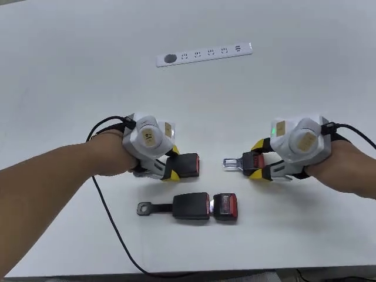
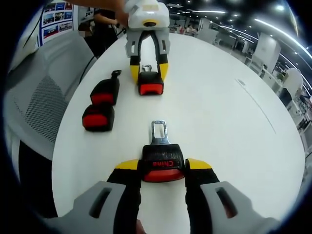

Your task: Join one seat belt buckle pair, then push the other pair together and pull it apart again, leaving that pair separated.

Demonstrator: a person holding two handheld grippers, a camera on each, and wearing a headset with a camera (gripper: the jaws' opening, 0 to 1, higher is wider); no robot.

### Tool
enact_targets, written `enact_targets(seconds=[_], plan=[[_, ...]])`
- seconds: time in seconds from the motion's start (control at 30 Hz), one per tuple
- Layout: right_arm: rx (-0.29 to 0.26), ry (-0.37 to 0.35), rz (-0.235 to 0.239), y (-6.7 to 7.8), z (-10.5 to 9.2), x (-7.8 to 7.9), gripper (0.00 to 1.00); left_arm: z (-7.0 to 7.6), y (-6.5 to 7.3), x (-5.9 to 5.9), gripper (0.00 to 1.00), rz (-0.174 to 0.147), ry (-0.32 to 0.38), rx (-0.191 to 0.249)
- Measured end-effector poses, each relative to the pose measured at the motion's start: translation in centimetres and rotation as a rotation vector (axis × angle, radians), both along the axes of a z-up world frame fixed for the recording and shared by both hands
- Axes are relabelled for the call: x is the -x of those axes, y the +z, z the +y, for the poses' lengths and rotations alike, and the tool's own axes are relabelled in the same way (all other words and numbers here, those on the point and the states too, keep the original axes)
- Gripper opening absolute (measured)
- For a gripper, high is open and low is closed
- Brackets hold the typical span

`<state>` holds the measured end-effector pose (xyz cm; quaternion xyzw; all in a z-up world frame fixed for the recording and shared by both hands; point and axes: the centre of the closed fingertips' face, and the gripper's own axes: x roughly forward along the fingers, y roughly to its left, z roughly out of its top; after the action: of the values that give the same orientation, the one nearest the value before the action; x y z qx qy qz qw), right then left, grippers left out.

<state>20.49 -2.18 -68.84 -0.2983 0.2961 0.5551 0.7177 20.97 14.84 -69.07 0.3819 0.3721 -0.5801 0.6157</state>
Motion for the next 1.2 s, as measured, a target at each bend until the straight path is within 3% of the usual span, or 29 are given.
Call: enact_targets(seconds=[0.2,0.33,0.37,0.43,0.57,0.63,0.73,0.77,0.8,0.87,0.93,0.97,1.1,1.2], plan=[[0.033,-0.047,0.021,-0.3,-4.6,0.2,0.34,0.0,0.0,0.0,0.33,-0.005,0.013,0.012],[0.046,-0.057,0.039,-0.6,-5.9,0.3,0.34,-0.1,0.2,0.1,0.33,-0.016,0.009,0.012],[0.045,-0.072,0.061,-1.0,-6.3,0.3,0.35,-0.2,0.3,0.2,0.33,-0.018,0.010,0.009],[0.046,-0.089,0.067,-1.1,-6.5,0.1,0.37,-0.3,0.3,0.2,0.33,-0.023,0.006,0.006],[0.087,-0.102,0.031,-0.4,-6.3,-0.1,0.44,-0.2,0.2,0.1,0.33,-0.026,0.025,0.004],[0.108,-0.102,0.006,-0.2,-6.2,-0.2,0.47,-0.3,0.3,0.1,0.35,-0.051,0.004,0.003],[0.099,-0.147,0.008,-0.3,-6.3,-0.4,0.52,0.1,0.4,-1.1,0.44,-0.069,0.083,0.009],[0.064,-0.191,0.026,0.1,-6.2,-0.2,0.53,0.3,0.4,-0.9,0.48,-0.053,0.103,0.014],[0.047,-0.206,0.023,0.4,-6.1,-0.2,0.55,0.4,0.6,-0.9,0.52,-0.047,0.130,0.034],[0.019,-0.253,0.007,1.1,-6.4,-0.4,0.59,0.4,2.1,-1.3,0.52,-0.045,0.216,0.134],[-0.012,-0.274,-0.009,2.7,-6.1,0.6,0.64,0.9,4.0,-1.1,0.52,-0.070,0.240,0.153],[-0.012,-0.277,-0.023,2.6,-6.5,0.5,0.66,1.1,5.2,-0.6,0.52,-0.079,0.255,0.176],[-0.037,-0.297,-0.042,4.4,-6.0,2.9,0.75,2.5,7.0,1.2,0.58,-0.105,0.288,0.216],[-0.058,-0.307,-0.041,4.7,-5.6,4.2,0.78,4.1,7.0,2.5,0.59,-0.114,0.313,0.225]])
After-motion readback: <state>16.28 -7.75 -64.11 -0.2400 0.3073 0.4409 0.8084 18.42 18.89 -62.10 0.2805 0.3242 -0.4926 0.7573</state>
